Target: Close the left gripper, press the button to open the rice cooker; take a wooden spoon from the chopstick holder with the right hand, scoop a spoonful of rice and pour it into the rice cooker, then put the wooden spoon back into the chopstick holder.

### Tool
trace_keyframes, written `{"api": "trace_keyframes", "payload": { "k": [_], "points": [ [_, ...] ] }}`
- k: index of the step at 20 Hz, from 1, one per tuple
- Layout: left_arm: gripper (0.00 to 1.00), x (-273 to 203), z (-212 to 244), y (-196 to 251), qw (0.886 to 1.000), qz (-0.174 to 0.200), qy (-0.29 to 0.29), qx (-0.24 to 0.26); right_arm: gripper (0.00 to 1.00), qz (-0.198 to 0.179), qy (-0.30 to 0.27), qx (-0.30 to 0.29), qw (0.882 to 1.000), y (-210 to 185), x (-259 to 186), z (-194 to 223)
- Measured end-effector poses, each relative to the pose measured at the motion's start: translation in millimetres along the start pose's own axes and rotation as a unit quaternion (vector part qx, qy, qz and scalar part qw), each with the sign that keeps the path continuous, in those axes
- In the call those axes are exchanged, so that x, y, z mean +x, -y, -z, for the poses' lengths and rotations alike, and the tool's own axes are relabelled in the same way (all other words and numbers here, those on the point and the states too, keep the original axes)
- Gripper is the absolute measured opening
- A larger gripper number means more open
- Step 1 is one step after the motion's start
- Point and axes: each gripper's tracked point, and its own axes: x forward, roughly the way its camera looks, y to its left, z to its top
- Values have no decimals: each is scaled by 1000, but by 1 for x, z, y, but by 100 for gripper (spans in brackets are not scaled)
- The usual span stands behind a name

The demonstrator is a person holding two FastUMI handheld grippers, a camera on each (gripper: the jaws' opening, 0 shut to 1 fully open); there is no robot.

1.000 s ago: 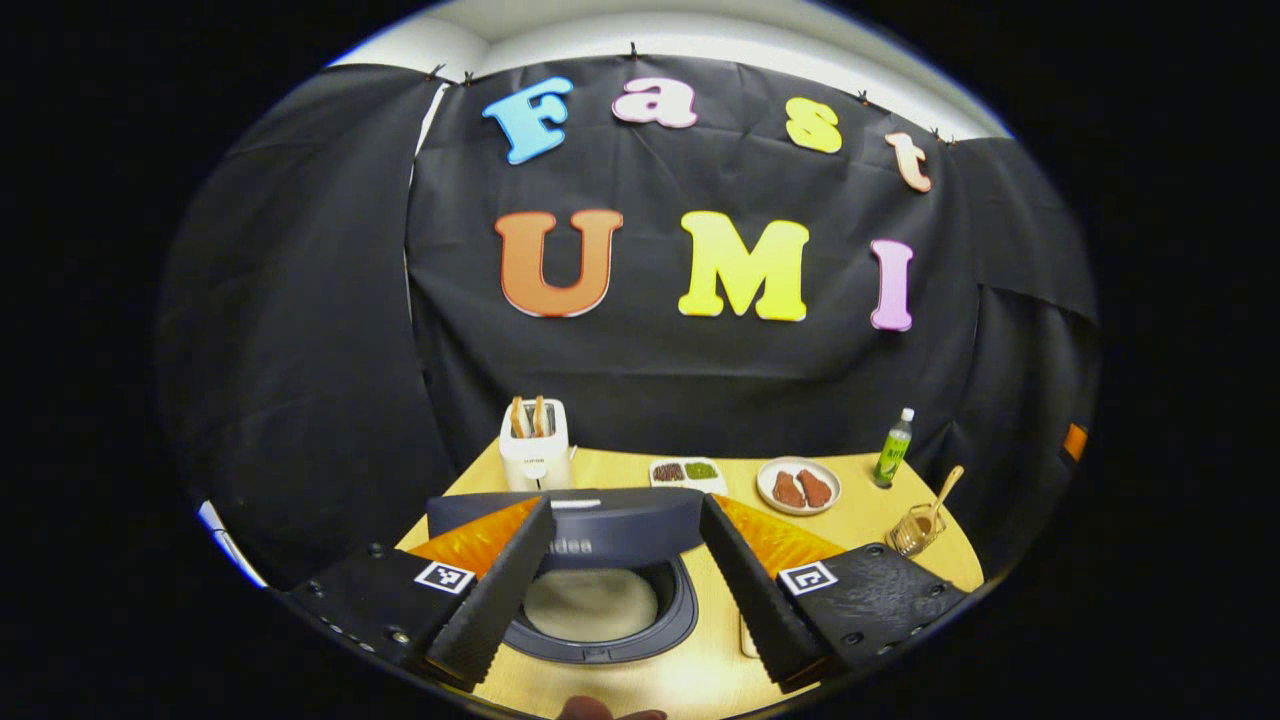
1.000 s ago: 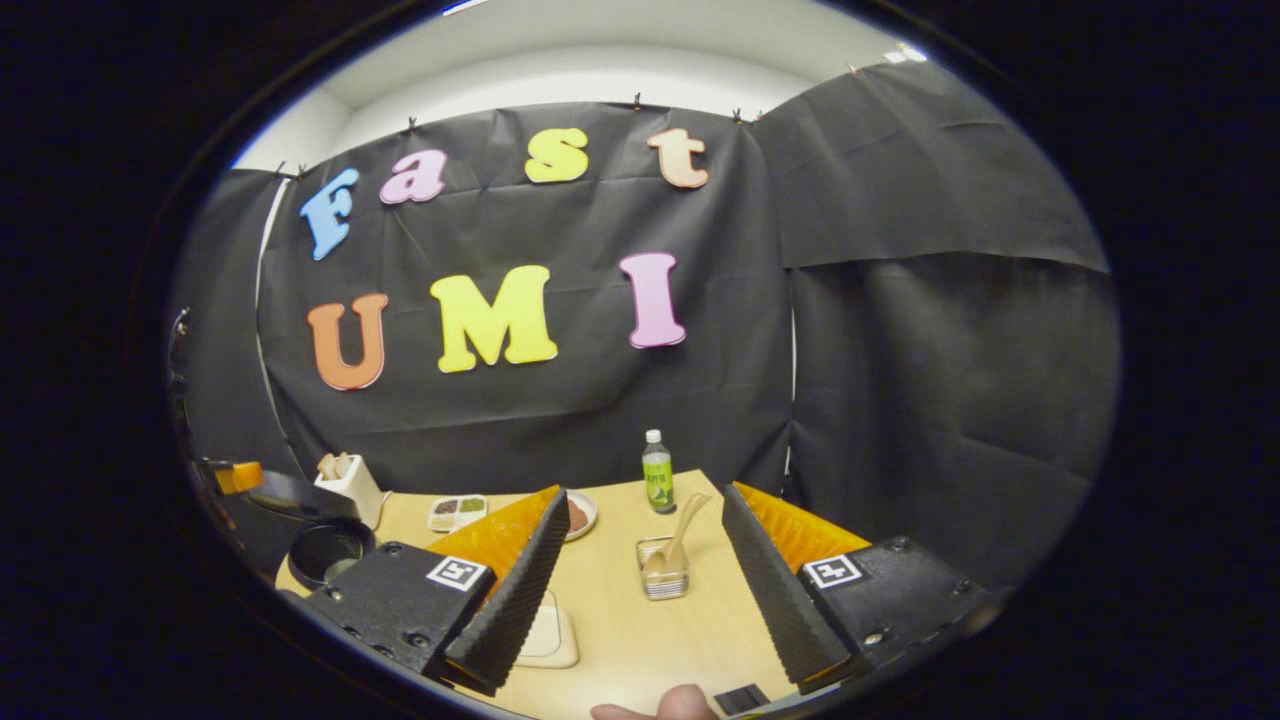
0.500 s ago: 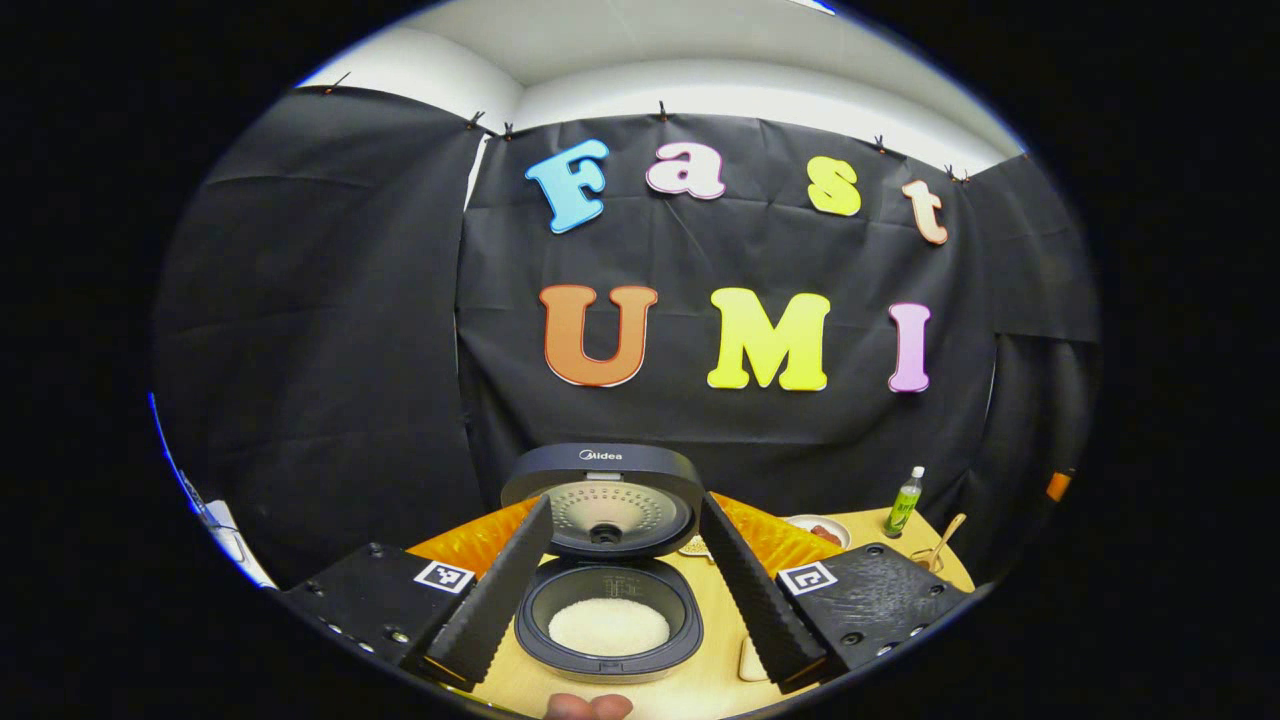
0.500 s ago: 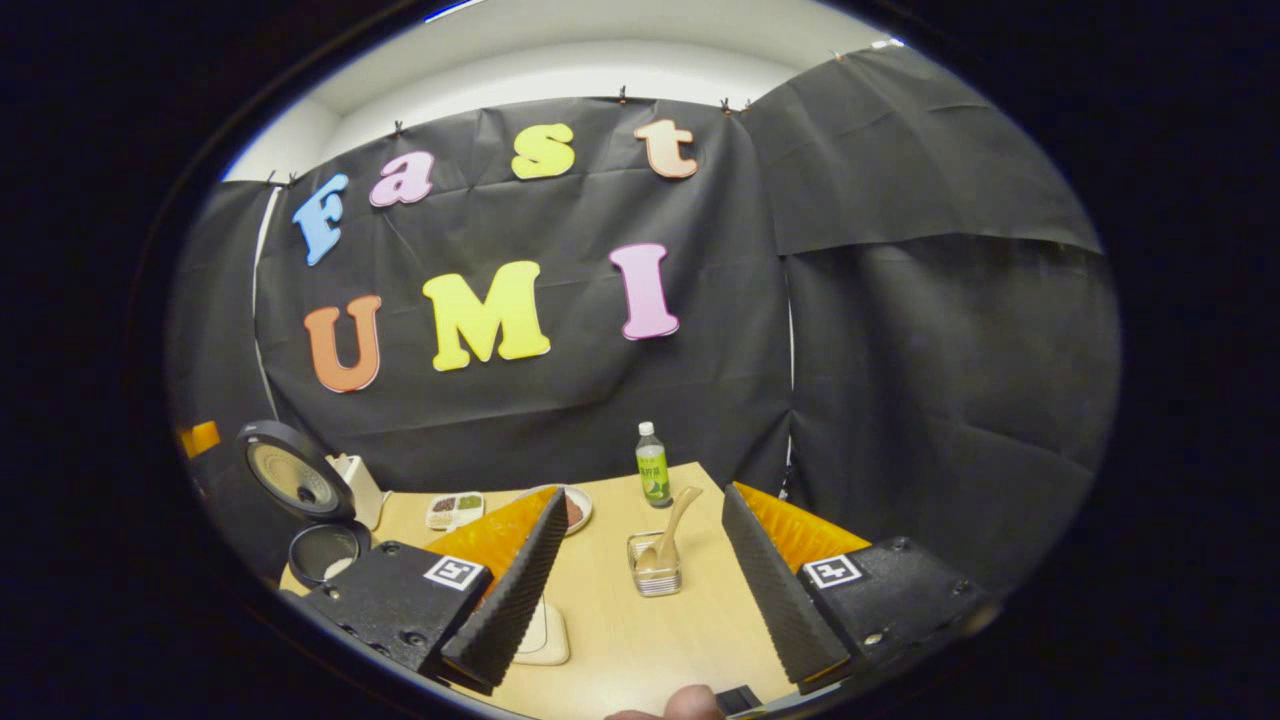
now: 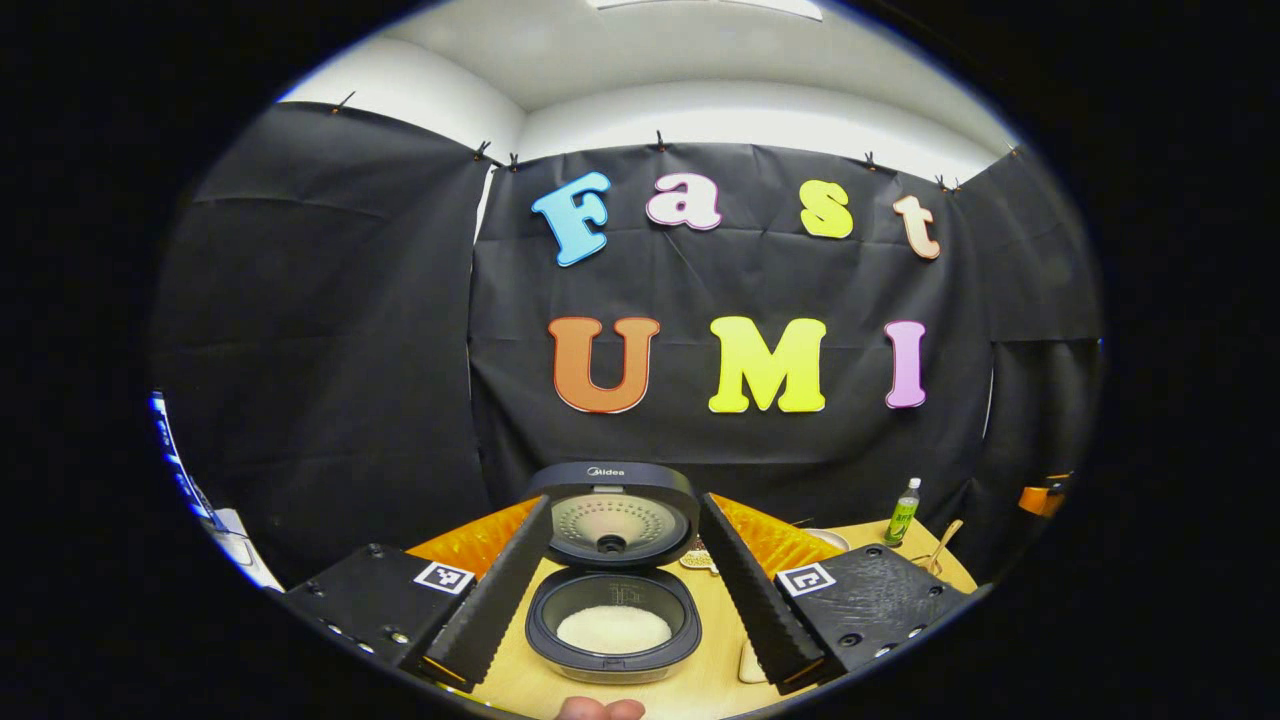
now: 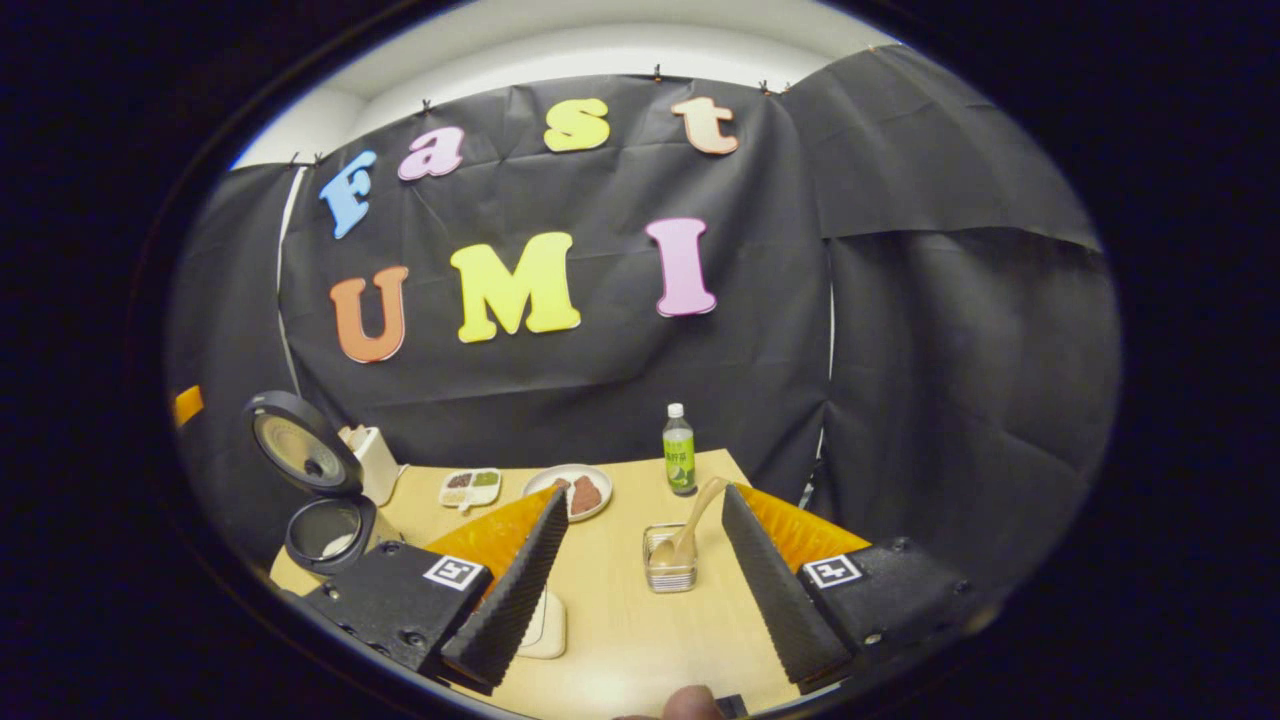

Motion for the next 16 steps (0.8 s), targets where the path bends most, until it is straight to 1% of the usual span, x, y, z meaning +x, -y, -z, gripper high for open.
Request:
{"api": "trace_keyframes", "payload": {
  "k": [2,3,6,8,9,10,11,12,13,14,15,16],
  "points": [
    [94,-6,4,15,1000,10,-14,-21,100,-2,-14,-13,1000,6,18,13],
    [95,-6,5,20,999,11,-18,-24,99,-6,-16,-18,1000,9,29,18],
    [94,-2,4,25,999,5,-21,-25,100,-22,-44,-29,998,17,67,47],
    [95,3,5,27,999,-5,-25,-21,100,-24,-70,-16,997,31,97,67],
    [95,6,6,28,999,-11,-28,-19,100,-19,-84,-7,996,41,111,76],
    [95,8,7,29,999,-17,-28,-17,99,-18,-96,3,995,49,126,85],
    [95,12,10,31,999,-22,-31,-17,100,-19,-107,12,994,55,140,94],
    [95,15,12,34,999,-26,-33,-18,99,-20,-116,18,993,59,155,102],
    [95,18,17,40,999,-26,-43,-19,100,-22,-126,23,992,65,171,109],
    [95,19,24,44,998,-28,-52,-17,98,-24,-134,26,990,68,185,117],
    [95,21,28,45,998,-31,-59,-13,93,-27,-140,26,989,70,197,121],
    [95,23,31,49,997,-31,-64,-10,97,-36,-146,28,988,69,212,127]
  ]
}}
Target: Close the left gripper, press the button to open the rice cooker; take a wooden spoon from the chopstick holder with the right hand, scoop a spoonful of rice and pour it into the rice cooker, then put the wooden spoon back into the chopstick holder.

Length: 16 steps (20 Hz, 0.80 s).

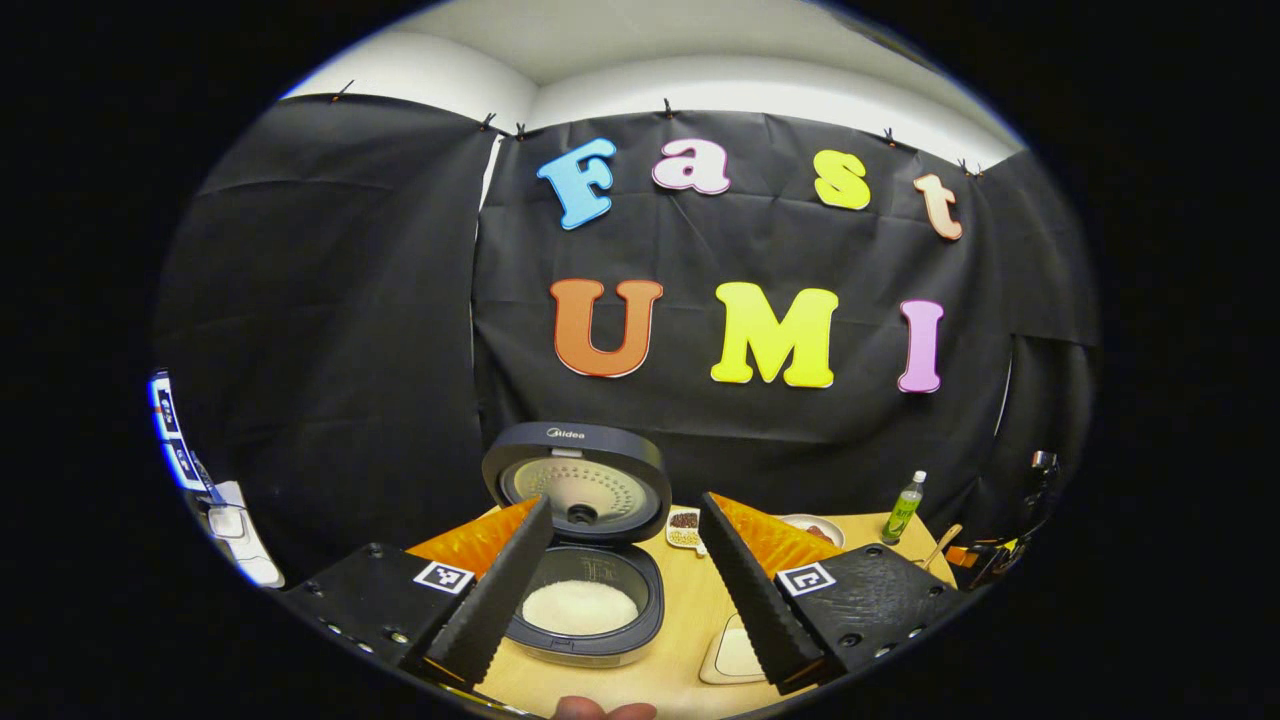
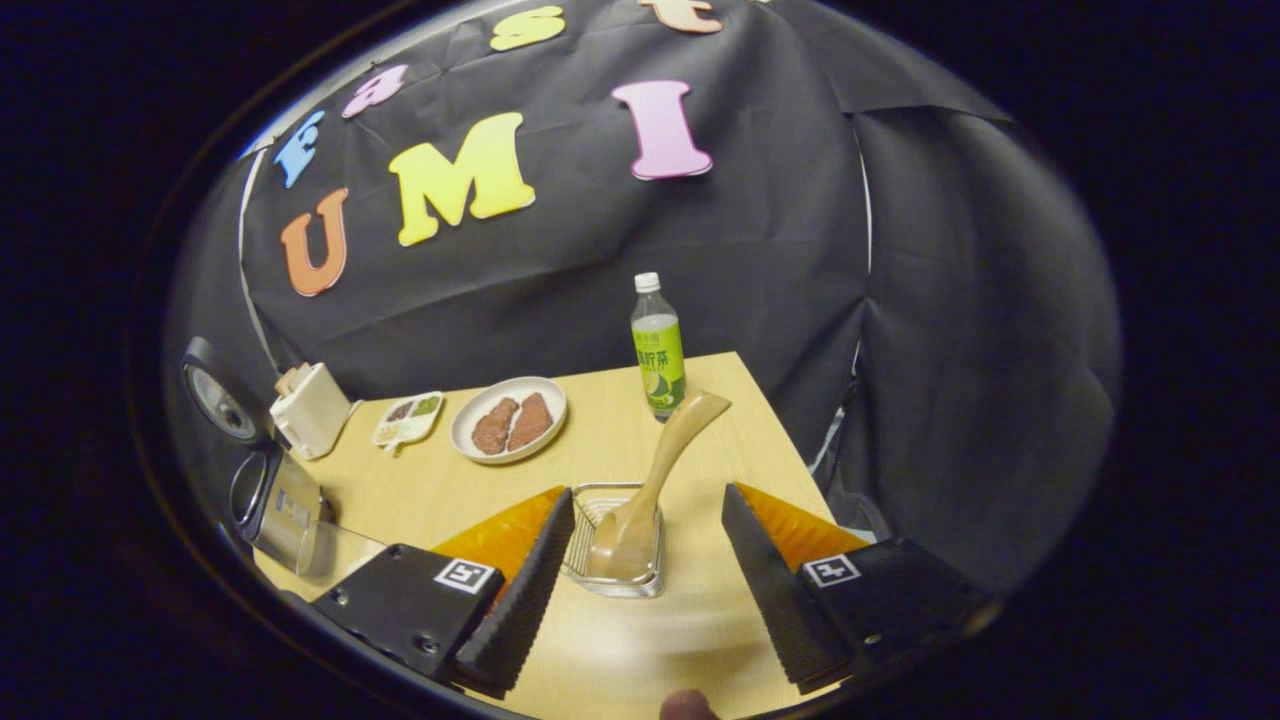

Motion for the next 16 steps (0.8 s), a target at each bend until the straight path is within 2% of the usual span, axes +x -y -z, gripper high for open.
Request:
{"api": "trace_keyframes", "payload": {
  "k": [3,4,7,9,11,12,13,14,16],
  "points": [
    [95,7,2,4,1000,-4,-12,13,95,-19,-20,11,1000,3,37,4],
    [95,9,9,6,1000,-5,-25,16,89,-22,-29,25,999,4,49,7],
    [95,15,13,2,999,-16,-44,17,87,-26,-43,72,996,11,78,11],
    [95,14,12,-2,999,-23,-45,19,80,-31,-46,90,994,11,87,12],
    [95,14,15,-6,998,-29,-49,20,60,-39,-46,111,992,11,89,8],
    [95,14,16,-7,998,-32,-50,20,46,-42,-43,125,990,10,90,5],
    [95,14,14,-10,998,-34,-51,19,45,-49,-41,136,989,8,90,4],
    [95,13,15,-13,998,-36,-53,16,33,-52,-41,140,988,5,92,3],
    [95,12,19,-19,997,-42,-63,5,19,-47,-44,140,988,5,90,4]
  ]
}}
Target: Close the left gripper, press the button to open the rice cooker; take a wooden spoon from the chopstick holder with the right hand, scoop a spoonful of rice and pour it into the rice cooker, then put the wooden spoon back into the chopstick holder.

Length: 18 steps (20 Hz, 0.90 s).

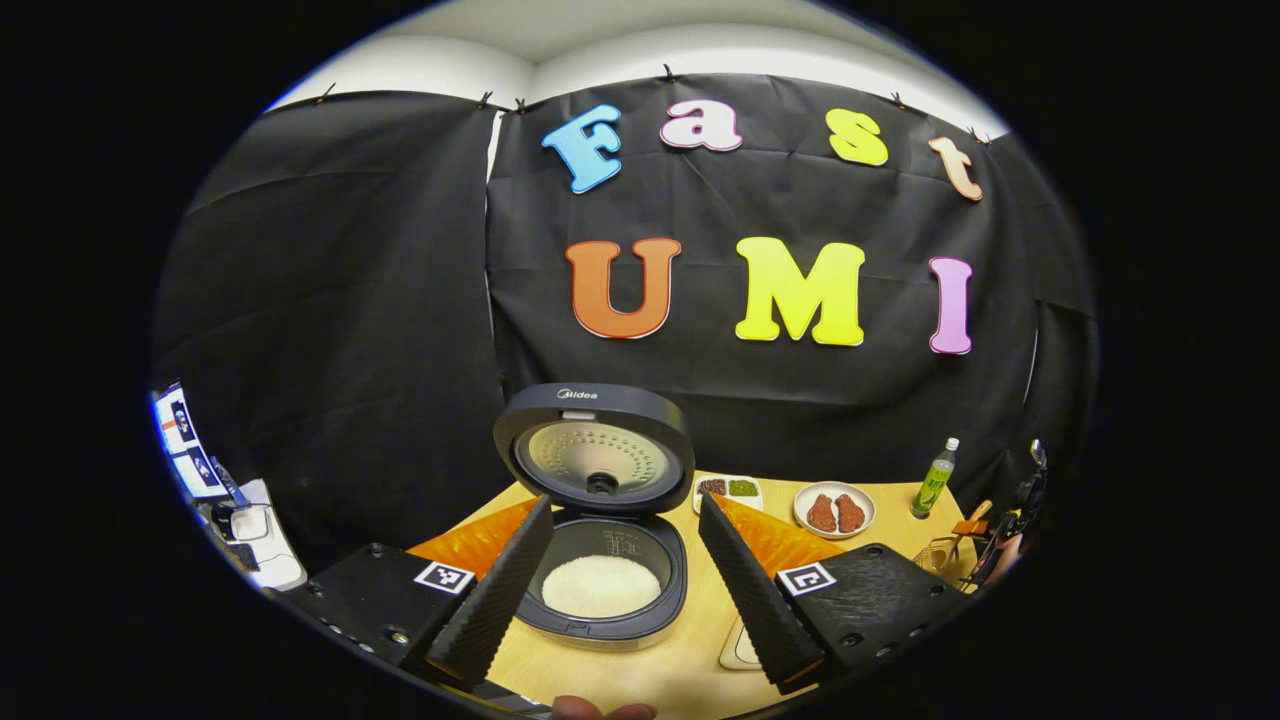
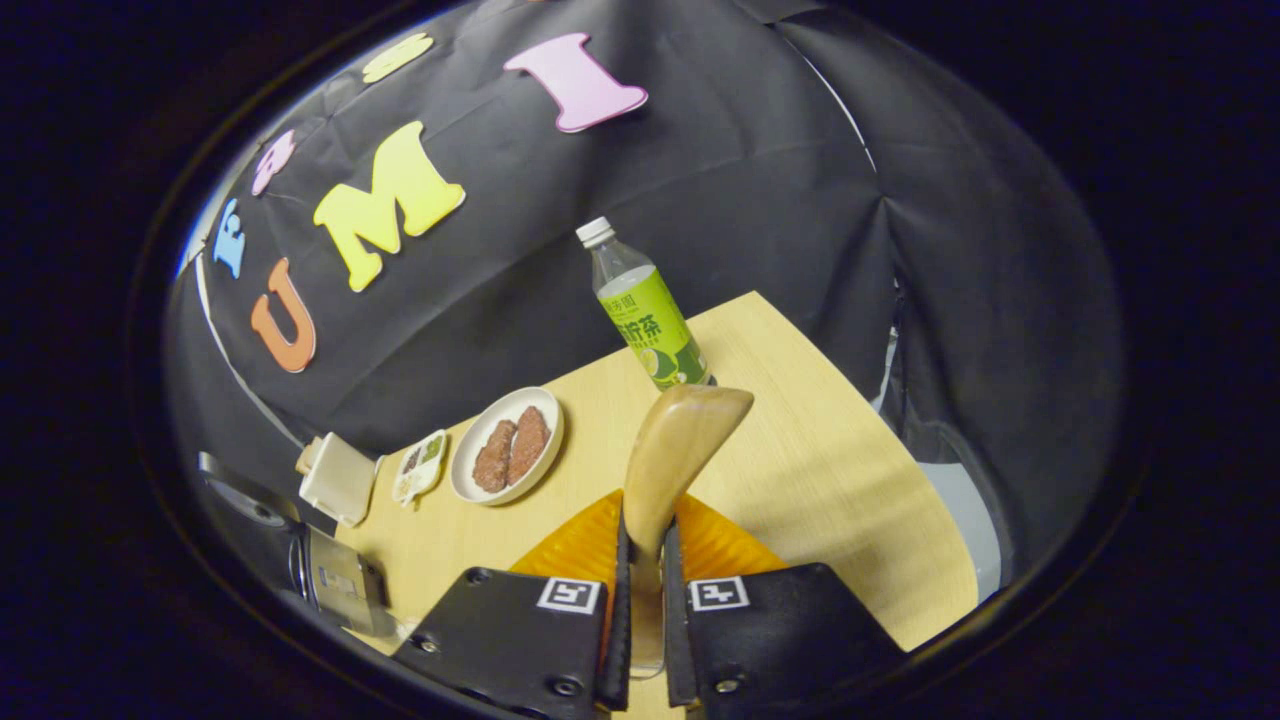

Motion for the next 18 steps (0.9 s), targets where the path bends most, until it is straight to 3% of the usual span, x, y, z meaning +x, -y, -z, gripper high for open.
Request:
{"api": "trace_keyframes", "payload": {
  "k": [5,8,13,15,18],
  "points": [
    [95,-7,1,-14,1000,-4,0,-12,15,15,20,4,1000,-9,-21,-10],
    [95,-13,0,-21,1000,2,4,-15,9,29,43,-16,999,-19,-36,-20],
    [95,-22,-4,-28,999,30,17,-31,8,76,108,-65,989,-45,-79,-56],
    [95,-23,-6,-33,998,45,21,-34,8,87,121,-71,986,-63,-107,-62],
    [95,-26,-10,-41,997,64,34,-30,9,73,130,-85,985,-109,-148,-58]
  ]
}}
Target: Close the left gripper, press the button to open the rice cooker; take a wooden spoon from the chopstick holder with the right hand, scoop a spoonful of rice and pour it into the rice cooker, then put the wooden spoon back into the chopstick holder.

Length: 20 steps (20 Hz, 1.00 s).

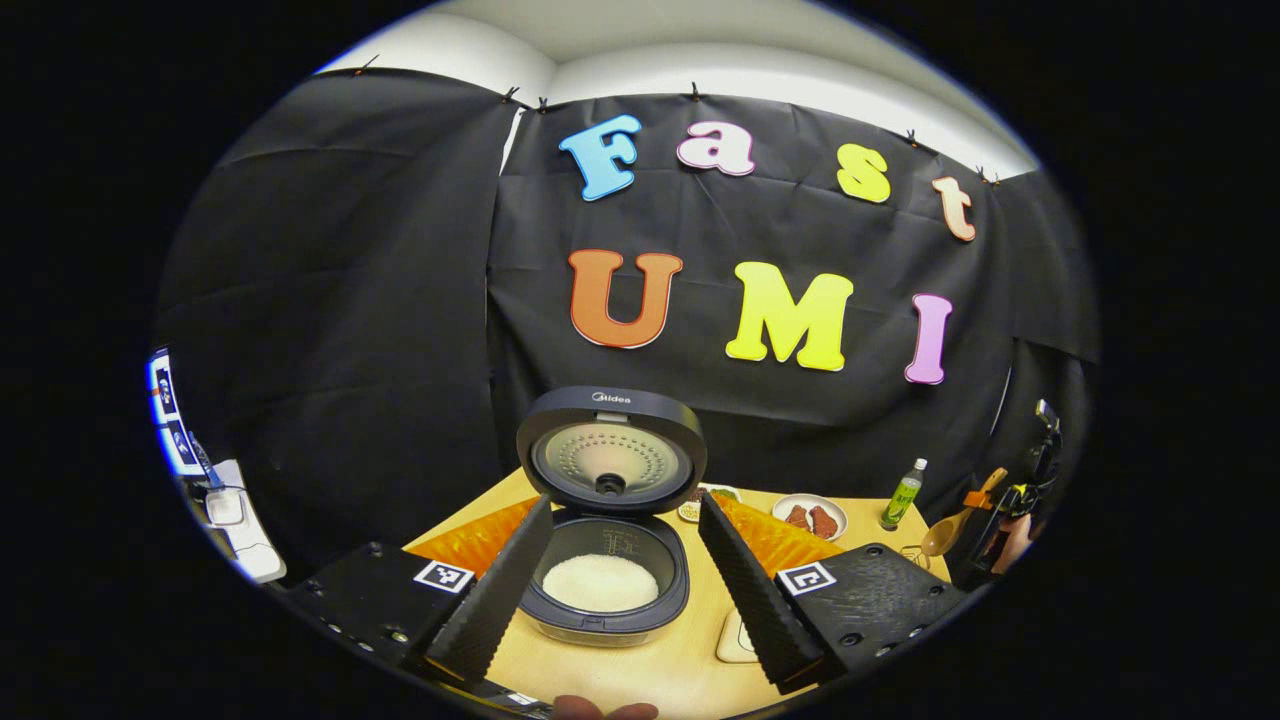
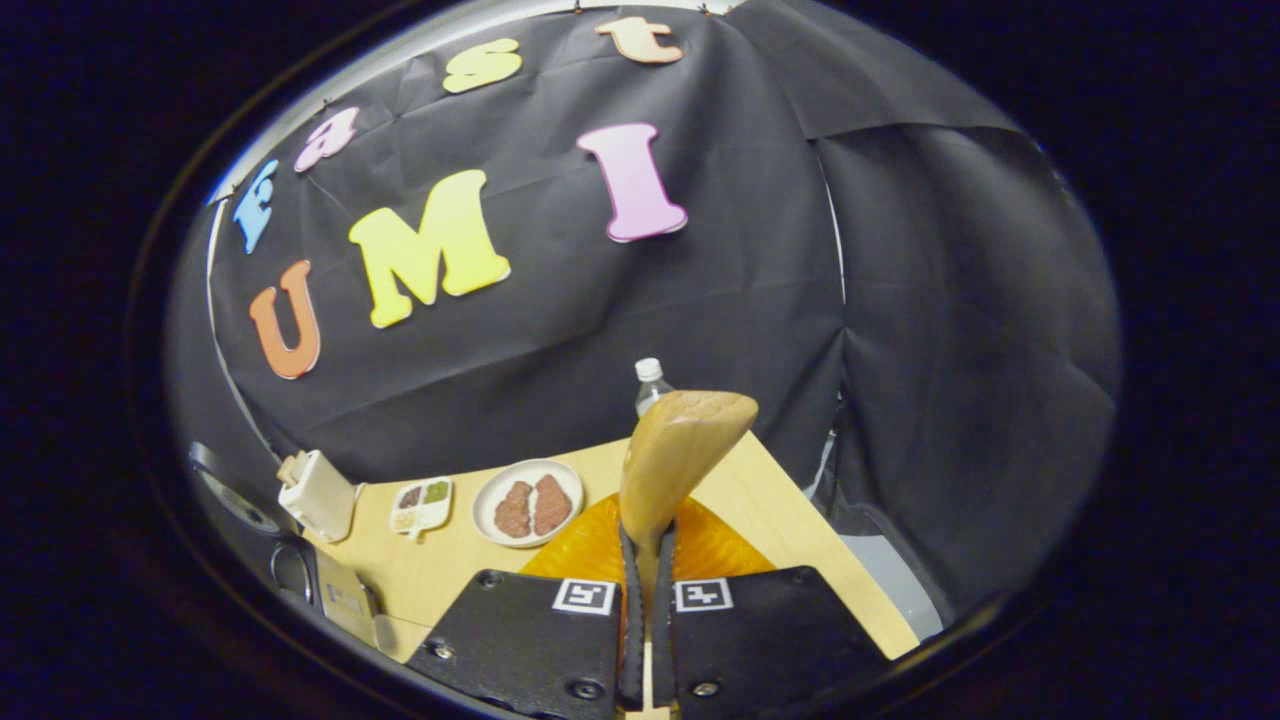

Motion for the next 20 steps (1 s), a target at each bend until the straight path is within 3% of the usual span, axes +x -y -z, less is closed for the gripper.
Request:
{"api": "trace_keyframes", "payload": {
  "k": [4,8,13,20],
  "points": [
    [95,2,-7,-13,1000,25,9,-13,8,-25,14,-21,999,-57,-58,-9],
    [95,4,-11,-24,999,42,7,-30,8,-56,23,-75,995,-123,-92,15],
    [95,-8,-13,-35,998,64,7,-30,8,-74,-2,-135,988,-175,-95,90],
    [95,-19,-1,-74,999,37,-11,-20,8,-49,-25,-205,977,-188,-68,167]
  ]
}}
